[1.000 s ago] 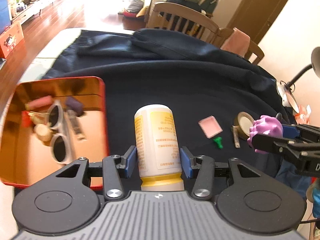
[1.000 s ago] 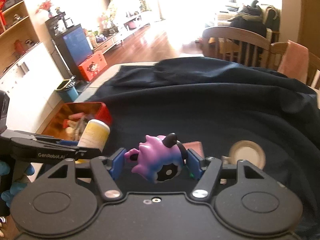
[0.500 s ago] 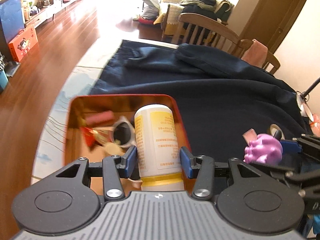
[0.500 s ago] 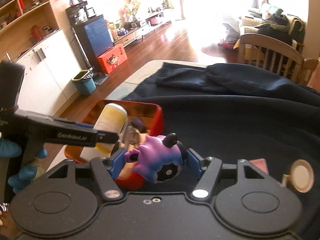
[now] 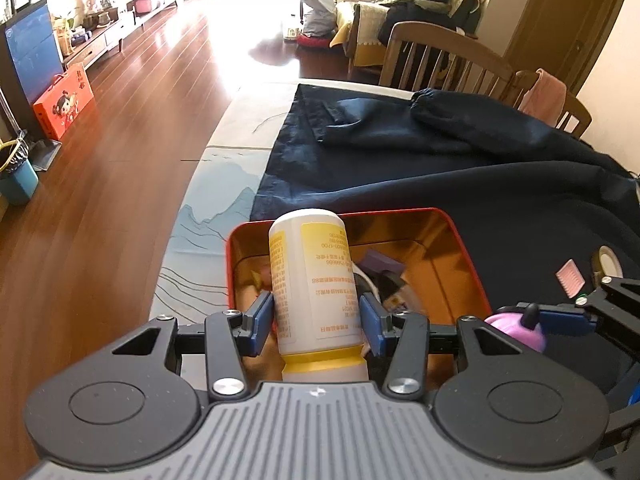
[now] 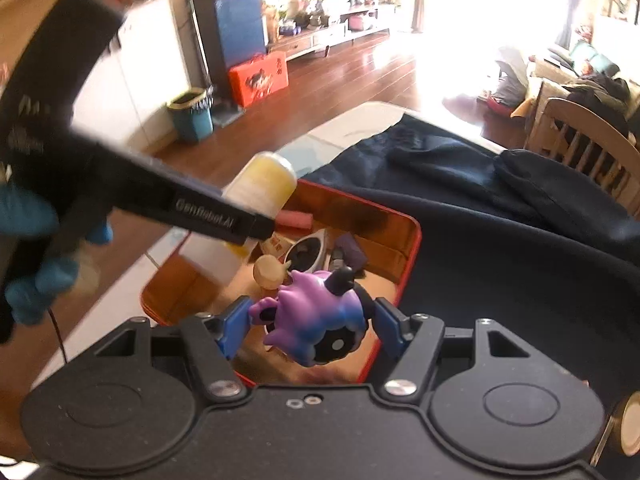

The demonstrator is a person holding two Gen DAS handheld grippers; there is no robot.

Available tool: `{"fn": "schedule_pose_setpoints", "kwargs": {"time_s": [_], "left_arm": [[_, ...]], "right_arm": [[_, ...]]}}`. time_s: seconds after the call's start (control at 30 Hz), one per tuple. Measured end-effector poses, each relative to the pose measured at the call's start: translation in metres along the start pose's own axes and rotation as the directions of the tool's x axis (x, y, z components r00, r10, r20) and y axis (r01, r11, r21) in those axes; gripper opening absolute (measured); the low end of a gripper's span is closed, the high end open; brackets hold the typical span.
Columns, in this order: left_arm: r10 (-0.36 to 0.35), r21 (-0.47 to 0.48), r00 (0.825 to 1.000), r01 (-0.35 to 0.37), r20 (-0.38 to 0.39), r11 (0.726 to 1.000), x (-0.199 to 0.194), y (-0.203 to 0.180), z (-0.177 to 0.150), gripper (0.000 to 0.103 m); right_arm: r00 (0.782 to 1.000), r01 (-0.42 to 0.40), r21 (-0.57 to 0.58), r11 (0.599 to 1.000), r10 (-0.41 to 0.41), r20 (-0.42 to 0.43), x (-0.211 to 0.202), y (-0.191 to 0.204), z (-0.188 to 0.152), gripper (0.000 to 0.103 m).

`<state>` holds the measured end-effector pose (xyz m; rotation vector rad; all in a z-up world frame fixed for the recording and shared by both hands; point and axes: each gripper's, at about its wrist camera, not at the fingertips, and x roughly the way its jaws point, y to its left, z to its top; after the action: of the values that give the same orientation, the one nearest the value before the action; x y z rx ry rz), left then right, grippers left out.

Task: Organize rigid objects
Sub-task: 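Carry the pill bottle and purple toy figure over the tin box with both tools, then open the right gripper dropping the toy while the left gripper releases the pill bottle into the box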

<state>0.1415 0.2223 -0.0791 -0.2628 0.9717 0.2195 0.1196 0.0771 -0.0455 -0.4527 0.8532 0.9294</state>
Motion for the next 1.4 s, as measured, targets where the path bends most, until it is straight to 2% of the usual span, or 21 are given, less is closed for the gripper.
{"fn": "schedule_pose_setpoints", "kwargs": {"time_s": [0.4, 0.53, 0.8, 1.1, 1.33, 1.4], "left_arm": [[-0.019, 0.037, 0.999, 0.020, -0.037, 0.999, 0.020, 0.005, 0.001, 0.046], [-0.016, 0.022, 0.999, 0.018, -0.050, 1.000, 0.025, 0.009, 0.000, 0.046], [-0.017, 0.020, 0.999, 0.019, -0.050, 1.000, 0.032, 0.014, -0.001, 0.044], [0.013, 0.036, 0.999, -0.011, -0.045, 0.999, 0.030, 0.010, -0.002, 0.045], [0.009, 0.004, 0.999, -0.009, -0.044, 1.000, 0.026, 0.015, -0.002, 0.045], [0.002, -0.005, 0.999, -0.002, -0.040, 1.000, 0.024, 0.014, -0.003, 0.050]], "right_arm": [[0.996, 0.003, -0.028, 1.000, -0.006, -0.084, 0.024, 0.011, -0.002, 0.065], [0.995, 0.003, -0.022, 1.000, -0.005, -0.102, 0.028, 0.011, -0.004, 0.065], [0.992, 0.001, 0.067, 0.998, 0.008, -0.124, 0.036, 0.003, -0.009, 0.065], [0.993, 0.010, 0.081, 0.997, -0.001, -0.117, 0.036, 0.006, -0.011, 0.066], [0.996, 0.013, 0.101, 0.995, -0.004, -0.088, 0.025, 0.003, -0.009, 0.068], [0.997, 0.005, 0.110, 0.994, 0.004, -0.076, 0.019, 0.002, -0.009, 0.069]]}}
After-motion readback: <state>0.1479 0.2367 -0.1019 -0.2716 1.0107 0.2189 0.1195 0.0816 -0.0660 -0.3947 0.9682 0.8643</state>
